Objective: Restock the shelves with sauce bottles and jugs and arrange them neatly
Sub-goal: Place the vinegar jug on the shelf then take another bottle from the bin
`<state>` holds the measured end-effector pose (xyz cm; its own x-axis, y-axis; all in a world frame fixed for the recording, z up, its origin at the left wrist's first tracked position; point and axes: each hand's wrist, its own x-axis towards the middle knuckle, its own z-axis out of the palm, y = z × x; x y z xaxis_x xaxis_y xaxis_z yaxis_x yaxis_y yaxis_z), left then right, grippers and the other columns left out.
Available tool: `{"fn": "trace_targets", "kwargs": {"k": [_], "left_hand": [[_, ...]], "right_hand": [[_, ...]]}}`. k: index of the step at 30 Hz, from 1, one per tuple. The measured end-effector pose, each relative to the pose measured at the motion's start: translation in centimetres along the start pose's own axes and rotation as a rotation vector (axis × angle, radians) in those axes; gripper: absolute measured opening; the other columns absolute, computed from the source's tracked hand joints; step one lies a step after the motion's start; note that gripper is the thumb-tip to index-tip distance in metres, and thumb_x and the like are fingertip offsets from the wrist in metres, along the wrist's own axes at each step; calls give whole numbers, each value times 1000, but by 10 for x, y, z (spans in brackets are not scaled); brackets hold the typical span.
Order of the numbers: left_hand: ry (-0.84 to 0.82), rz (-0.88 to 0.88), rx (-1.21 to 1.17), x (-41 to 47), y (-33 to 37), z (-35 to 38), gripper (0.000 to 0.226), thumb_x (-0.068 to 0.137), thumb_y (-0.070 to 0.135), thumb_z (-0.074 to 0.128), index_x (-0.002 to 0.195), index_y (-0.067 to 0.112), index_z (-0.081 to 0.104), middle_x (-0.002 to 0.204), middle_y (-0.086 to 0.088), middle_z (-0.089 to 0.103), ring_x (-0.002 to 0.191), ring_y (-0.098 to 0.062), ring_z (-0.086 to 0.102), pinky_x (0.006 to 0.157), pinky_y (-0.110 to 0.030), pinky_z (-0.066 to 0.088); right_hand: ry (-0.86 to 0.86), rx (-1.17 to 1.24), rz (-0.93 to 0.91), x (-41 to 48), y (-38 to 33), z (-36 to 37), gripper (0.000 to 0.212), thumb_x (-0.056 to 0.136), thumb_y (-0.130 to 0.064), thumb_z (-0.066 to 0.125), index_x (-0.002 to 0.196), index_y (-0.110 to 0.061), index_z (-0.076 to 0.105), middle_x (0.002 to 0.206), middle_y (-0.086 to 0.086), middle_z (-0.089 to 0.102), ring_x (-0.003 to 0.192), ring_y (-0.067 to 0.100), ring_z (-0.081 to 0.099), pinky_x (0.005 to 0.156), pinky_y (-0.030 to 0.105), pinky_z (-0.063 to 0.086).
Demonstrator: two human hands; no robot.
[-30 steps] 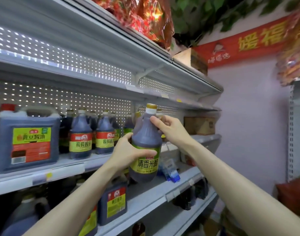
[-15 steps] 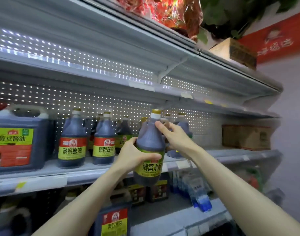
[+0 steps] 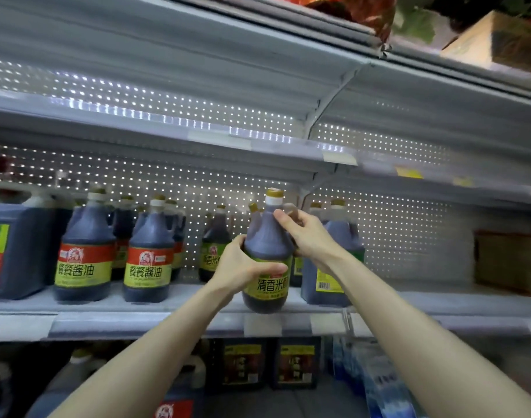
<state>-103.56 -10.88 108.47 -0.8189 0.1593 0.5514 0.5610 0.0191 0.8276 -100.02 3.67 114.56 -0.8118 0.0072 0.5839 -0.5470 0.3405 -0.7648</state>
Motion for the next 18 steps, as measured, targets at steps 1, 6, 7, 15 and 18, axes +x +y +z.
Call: {"fn": "trace_targets", "kwargs": {"k": [1,6,7,15,18], "left_hand": [[8,7,7,6,-1,5,78,51,20,93,117,15,53,108,1,66,97,-14,64,82,-32,55],[34,24,57,39,-16,12,87,48,27,94,123,14,52,111,1,66,102,-17,64,88,-39,55],[38,25,71,44,-21,11,92,44,32,95,124,14,53,111,1,66,102,-18,64,89,-41,55],[8,-39,85,73,-50,14,85,49,25,94,123,12,55,111,0,68,101,-17,66,89,-41,55],[-12,-78,82,78,-56,19,84,49,27,94,122,12,56,110,-2,69,100,-18,67,90,-43,55]], "right_hand": [[-6,5,-4,8,5,-4,18,91,-43,60,90,-26,64,92,-8,69,92,13,64,70,26,47],[-8,39,-42,44,28,-12,22,92,-38,61,104,-20,67,108,2,70,105,17,64,85,33,53],[-17,45,-45,47,32,-10,25,92,-37,61,108,-18,66,109,2,70,104,16,65,86,32,54],[-61,78,23,72,66,-8,21,94,-36,58,109,-22,63,109,-2,67,105,14,62,93,35,52],[-76,73,38,82,78,-13,16,93,-38,58,105,-27,61,108,-4,65,104,15,61,96,39,51]]}}
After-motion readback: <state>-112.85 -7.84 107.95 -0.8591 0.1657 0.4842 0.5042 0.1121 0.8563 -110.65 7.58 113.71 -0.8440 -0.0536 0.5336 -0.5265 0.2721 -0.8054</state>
